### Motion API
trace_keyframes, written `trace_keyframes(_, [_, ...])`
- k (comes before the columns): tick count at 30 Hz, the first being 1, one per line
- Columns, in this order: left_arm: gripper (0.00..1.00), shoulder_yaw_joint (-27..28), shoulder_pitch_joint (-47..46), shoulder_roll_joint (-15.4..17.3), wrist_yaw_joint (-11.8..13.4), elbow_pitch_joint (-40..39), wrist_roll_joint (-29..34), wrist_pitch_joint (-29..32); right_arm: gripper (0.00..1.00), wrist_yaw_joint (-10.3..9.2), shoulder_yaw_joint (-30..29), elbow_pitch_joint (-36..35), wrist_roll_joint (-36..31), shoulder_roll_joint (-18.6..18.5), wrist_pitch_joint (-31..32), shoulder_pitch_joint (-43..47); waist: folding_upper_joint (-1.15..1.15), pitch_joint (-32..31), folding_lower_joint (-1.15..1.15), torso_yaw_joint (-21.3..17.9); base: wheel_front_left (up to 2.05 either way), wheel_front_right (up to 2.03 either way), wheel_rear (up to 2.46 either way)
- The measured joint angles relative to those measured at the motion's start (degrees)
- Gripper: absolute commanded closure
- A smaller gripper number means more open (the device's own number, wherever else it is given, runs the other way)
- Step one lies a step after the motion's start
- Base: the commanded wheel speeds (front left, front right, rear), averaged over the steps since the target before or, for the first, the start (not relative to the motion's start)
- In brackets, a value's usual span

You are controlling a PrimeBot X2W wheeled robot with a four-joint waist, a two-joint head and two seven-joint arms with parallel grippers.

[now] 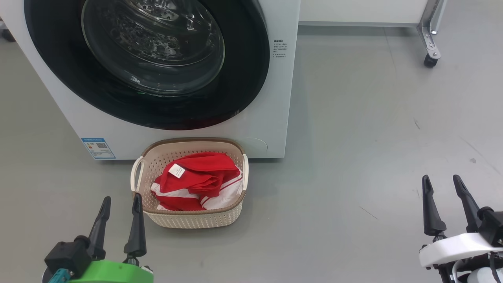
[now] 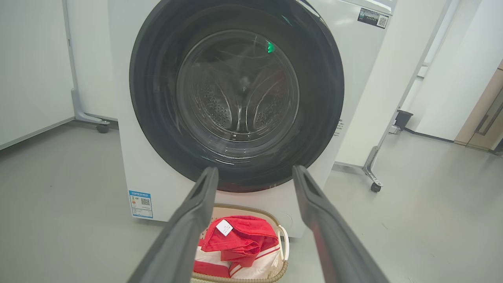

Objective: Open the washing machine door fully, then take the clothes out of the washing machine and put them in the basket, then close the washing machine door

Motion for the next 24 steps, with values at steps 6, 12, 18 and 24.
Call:
trace_keyframes(6, [0.0,0.12,0.01,0.0,0.0,0.25,2.26,0.0,0.0,0.05,-0.59,-0.32,-0.52,0.27,0.0,0.13,0.0,-0.03,0.0,0.06,0.0,0.0,0.0])
trace_keyframes(12, [0.0,0.08,0.01,0.0,0.0,0.31,3.08,0.0,0.0,0.54,-1.03,-0.52,-1.04,0.77,0.0,0.71,0.0,-0.09,0.0,0.22,0.0,0.0,0.0])
trace_keyframes(18, [0.0,-0.08,0.01,0.0,0.0,0.29,3.88,0.0,0.0,1.04,-1.29,-0.56,-1.49,1.26,0.0,1.07,0.0,-0.19,0.0,0.35,0.0,0.0,0.0])
trace_keyframes(24, [0.0,-0.09,0.02,0.0,0.0,0.26,3.87,0.0,0.0,1.55,-1.69,-0.57,-1.94,1.77,0.0,1.16,0.0,-0.26,0.0,0.4,0.0,0.0,0.0])
